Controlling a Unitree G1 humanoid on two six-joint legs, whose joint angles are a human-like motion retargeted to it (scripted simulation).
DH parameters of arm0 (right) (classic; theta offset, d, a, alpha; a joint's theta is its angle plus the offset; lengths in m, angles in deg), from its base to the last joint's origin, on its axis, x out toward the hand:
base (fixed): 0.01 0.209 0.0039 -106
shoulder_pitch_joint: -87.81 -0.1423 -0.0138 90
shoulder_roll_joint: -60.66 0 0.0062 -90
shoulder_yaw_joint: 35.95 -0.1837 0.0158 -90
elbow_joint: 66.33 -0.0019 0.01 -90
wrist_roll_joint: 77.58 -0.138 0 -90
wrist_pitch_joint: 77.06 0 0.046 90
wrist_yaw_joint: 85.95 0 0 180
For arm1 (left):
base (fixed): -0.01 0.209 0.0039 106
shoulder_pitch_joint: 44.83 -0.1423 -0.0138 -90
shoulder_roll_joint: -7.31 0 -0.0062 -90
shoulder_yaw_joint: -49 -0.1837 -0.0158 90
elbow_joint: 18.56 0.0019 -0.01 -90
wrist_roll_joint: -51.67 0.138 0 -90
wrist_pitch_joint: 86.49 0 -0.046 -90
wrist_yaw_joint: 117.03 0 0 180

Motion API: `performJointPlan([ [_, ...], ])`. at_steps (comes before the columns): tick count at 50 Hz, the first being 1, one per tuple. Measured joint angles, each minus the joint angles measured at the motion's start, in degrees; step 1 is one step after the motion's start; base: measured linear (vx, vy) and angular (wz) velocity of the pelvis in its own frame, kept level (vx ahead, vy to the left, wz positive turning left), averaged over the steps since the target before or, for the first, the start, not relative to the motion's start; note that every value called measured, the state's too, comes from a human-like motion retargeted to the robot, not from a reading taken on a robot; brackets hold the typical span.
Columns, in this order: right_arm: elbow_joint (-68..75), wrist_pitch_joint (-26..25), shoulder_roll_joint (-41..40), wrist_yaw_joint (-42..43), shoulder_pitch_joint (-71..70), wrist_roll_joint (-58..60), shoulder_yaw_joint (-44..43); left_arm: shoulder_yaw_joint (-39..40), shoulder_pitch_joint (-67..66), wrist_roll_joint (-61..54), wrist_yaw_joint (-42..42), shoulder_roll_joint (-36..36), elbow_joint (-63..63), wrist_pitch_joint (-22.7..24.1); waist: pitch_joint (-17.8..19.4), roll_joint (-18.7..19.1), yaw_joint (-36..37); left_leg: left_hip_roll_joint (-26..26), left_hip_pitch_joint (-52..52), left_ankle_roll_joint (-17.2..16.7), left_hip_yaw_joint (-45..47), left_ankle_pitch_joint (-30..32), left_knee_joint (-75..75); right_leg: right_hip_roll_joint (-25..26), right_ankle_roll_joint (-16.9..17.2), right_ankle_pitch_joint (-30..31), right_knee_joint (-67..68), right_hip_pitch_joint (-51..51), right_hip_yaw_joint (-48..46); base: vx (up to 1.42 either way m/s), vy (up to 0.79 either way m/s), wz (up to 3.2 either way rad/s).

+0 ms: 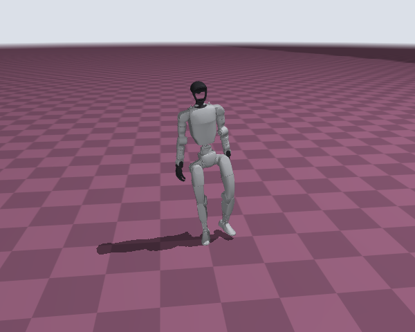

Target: In place motions

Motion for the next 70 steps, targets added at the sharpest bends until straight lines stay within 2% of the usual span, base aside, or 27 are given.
performJointPlan([
  [3,0.1,-0.1,0.4,0.2,-0.6,0.6,0.5,0.3,-0.4,-0.1,0.2,0.3,-0.2,0.3,1.1,-0.2,1.6,-1.8,-4.2,-0.3,-2.3,-0.8,2.4,-0.2,-0.5,0.0,0.2,0.4,0.8,-0.06,-0.03,-0.36],
  [5,-0.2,-0.2,0.4,0.5,-1.1,1.0,0.9,0.6,-0.9,-0.2,0.2,0.5,-0.3,0.5,1.6,0.1,1.7,-2.8,-7.1,1.4,-3.5,-2.5,0.2,0.1,-0.8,-0.1,0.2,0.7,0.9,0.00,0.00,0.00],
  [7,-1.0,0.1,0.4,0.6,-1.2,0.8,1.3,0.8,-1.4,-0.1,0.2,0.6,-0.2,0.5,2.2,0.2,1.7,-3.3,-10.3,6.0,-2.8,-5.6,-3.9,0.1,-1.2,-0.3,0.2,1.3,1.0,0.00,0.00,0.00],
  [10,-1.9,0.7,0.2,0.1,-1.1,0.0,1.9,0.6,-2.1,0.5,0.2,0.6,0.2,0.5,3.4,-0.5,2.8,-4.8,-14.9,15.3,-0.7,-10.7,-12.6,-0.7,-2.0,-0.5,0.0,2.3,1.4,-0.02,-0.04,-0.03],
  [12,-1.9,0.7,-0.2,-0.3,-1.6,-0.1,2.1,0.6,-1.9,0.6,0.2,0.1,0.8,0.3,3.7,-1.4,3.6,-4.4,-18.7,19.4,-0.6,-12.1,-18.3,-0.1,-3.8,-0.7,-0.2,2.2,0.9,-0.07,-0.40,0.12],
  [15,-1.9,0.5,-0.4,-0.6,-2.9,-0.1,2.2,0.5,-0.9,0.1,0.2,-0.6,1.5,0.0,4.1,-2.0,4.3,-1.1,-25.4,19.4,-0.7,-10.5,-24.0,2.2,-7.4,-1.0,-0.8,1.5,-1.2,-0.07,-0.56,0.37],
  [19,-3.3,1.0,-0.6,-0.9,-3.9,0.1,3.4,0.8,-0.6,-0.5,0.4,-0.5,0.9,0.3,6.0,-3.3,6.9,2.0,-30.1,19.4,4.5,-10.6,-25.3,2.1,-9.2,-1.3,-0.6,1.8,-1.5,-0.08,-0.27,-0.06],
  [23,-5.1,1.4,-0.7,-1.1,-5.1,1.6,4.1,0.9,-0.9,0.1,0.5,-0.8,0.8,0.6,7.1,-3.7,8.1,3.4,-31.9,19.4,4.0,-9.9,-25.7,2.1,-9.4,-1.4,-0.4,2.0,-1.2,-0.01,-0.09,-0.07],
  [29,-6.6,1.9,-1.3,-1.3,-4.6,1.9,4.1,1.2,-1.8,1.3,-0.3,-1.8,3.6,-0.1,5.2,-3.1,6.7,1.1,-28.5,19.4,2.8,-11.3,-23.9,1.5,-6.9,-1.2,-0.4,1.7,-1.8,0.07,0.18,0.14],
  [33,-6.1,1.8,-1.5,-1.3,-3.4,2.1,3.8,2.5,-2.8,0.0,-1.0,-1.4,4.5,-0.2,3.6,-2.2,6.1,-3.2,-22.3,19.4,0.6,-11.8,-18.7,-1.3,-2.6,-0.2,-0.1,2.1,-1.8,0.13,0.52,0.04],
  [35,-5.7,1.8,-1.1,-1.1,-2.8,2.1,3.6,2.9,-3.2,-0.9,-1.3,-0.9,4.4,-0.2,2.5,-1.2,5.2,-3.6,-18.7,15.7,0.2,-10.3,-14.4,-1.7,-1.0,0.2,0.1,1.9,-2.0,0.15,0.39,0.18],
  [38,-5.1,1.6,-0.8,-1.1,-3.0,2.0,3.3,3.2,-2.7,-2.3,-1.8,-0.7,3.8,0.2,1.7,0.1,3.9,-0.2,-12.4,5.7,1.9,-5.6,-7.2,-0.2,-0.9,0.3,0.5,0.9,-2.1,0.09,0.09,0.07],
  [41,-4.4,1.3,-0.6,-1.0,-3.4,1.6,3.2,3.0,-1.9,-2.5,-1.7,-0.8,2.5,0.4,1.2,0.5,1.5,1.2,-4.7,-1.4,4.0,-0.8,-3.9,0.2,-0.6,0.5,0.8,0.3,-2.9,0.03,0.04,0.17],
  [43,-4.1,1.3,-0.6,-0.8,-3.4,1.4,2.9,2.7,-1.5,-2.0,-1.4,-0.8,1.4,0.5,0.6,0.8,1.1,0.5,0.7,-6.1,4.6,-2.1,-6.7,0.6,-0.5,0.7,1.0,-0.4,-2.1,0.08,0.11,-0.13],
  [44,-4.0,1.3,-0.6,-0.8,-3.2,1.4,2.6,2.4,-1.3,-1.8,-1.4,-0.9,0.9,0.6,0.0,1.2,0.9,0.6,3.2,-6.6,7.1,-4.7,-10.1,1.0,-0.3,0.7,1.1,-0.8,-1.9,0.12,0.12,-0.17],
  [45,-3.9,1.3,-0.5,-0.8,-2.9,1.4,2.3,1.9,-1.2,-1.5,-1.4,-0.9,0.4,0.6,-0.6,1.7,0.5,1.1,5.6,-6.0,10.5,-7.9,-14.0,1.5,-0.2,0.7,1.3,-1.1,-2.0,0.18,0.13,-0.02],
  [46,-3.7,1.3,-0.4,-0.8,-2.4,1.4,2.1,1.4,-1.1,-1.3,-1.3,-0.9,0.0,0.7,-1.3,2.0,0.3,-0.3,6.7,-3.2,9.9,-9.5,-17.7,1.6,0.1,0.7,1.2,-1.2,-1.8,0.21,0.14,0.08],
  [48,-2.9,1.0,-0.3,-0.8,-2.0,1.3,2.2,0.6,-0.4,-0.9,-0.7,-0.9,-0.6,0.6,-2.0,2.2,-1.4,-2.4,8.2,0.4,6.7,-9.5,-23.3,1.2,0.6,0.9,1.1,-0.8,-2.9,0.17,0.13,0.40],
  [51,-2.0,0.5,-1.0,0.5,-2.5,0.3,2.1,0.4,1.8,-0.5,0.0,-1.1,-2.2,0.7,-1.5,1.7,-4.2,-2.5,8.5,0.4,9.4,-8.1,-26.0,0.1,1.4,1.3,1.0,-1.0,-5.0,-0.07,0.13,0.62],
  [53,-1.5,1.1,-1.4,1.1,-3.1,-1.4,1.8,-0.6,3.9,-0.8,0.3,-1.6,-3.9,1.1,-0.7,1.6,-5.4,-3.0,6.7,0.9,6.3,-8.7,-24.8,-0.4,1.7,1.7,0.6,-1.3,-6.4,-0.09,0.11,0.62],
  [57,-0.7,1.4,-2.0,-0.1,-2.5,-2.8,3.5,-3.0,5.7,0.2,0.6,-2.6,-7.0,1.5,0.1,0.9,-1.4,-3.1,5.8,0.9,7.3,-9.5,-23.5,-1.0,1.5,2.9,-0.1,-1.3,-6.7,0.05,0.09,-0.19],
  [61,-0.9,1.1,-2.5,0.6,-2.5,0.9,4.5,-3.9,3.9,-0.1,-0.4,-2.7,-8.3,2.5,-0.6,-0.3,2.7,-4.1,6.4,1.1,8.2,-10.6,-24.3,-2.0,1.3,4.0,0.2,-2.3,-5.8,0.13,0.10,-0.42],
  [70,-7.5,2.4,-2.7,-1.0,-4.3,3.1,7.6,0.2,-2.4,1.3,3.6,-2.5,-1.6,0.7,-0.7,-0.3,1.3,-4.9,8.0,1.5,8.8,-13.0,-24.3,-2.3,1.9,6.3,1.3,-2.0,-4.4,0.10,0.13,-0.22],
])
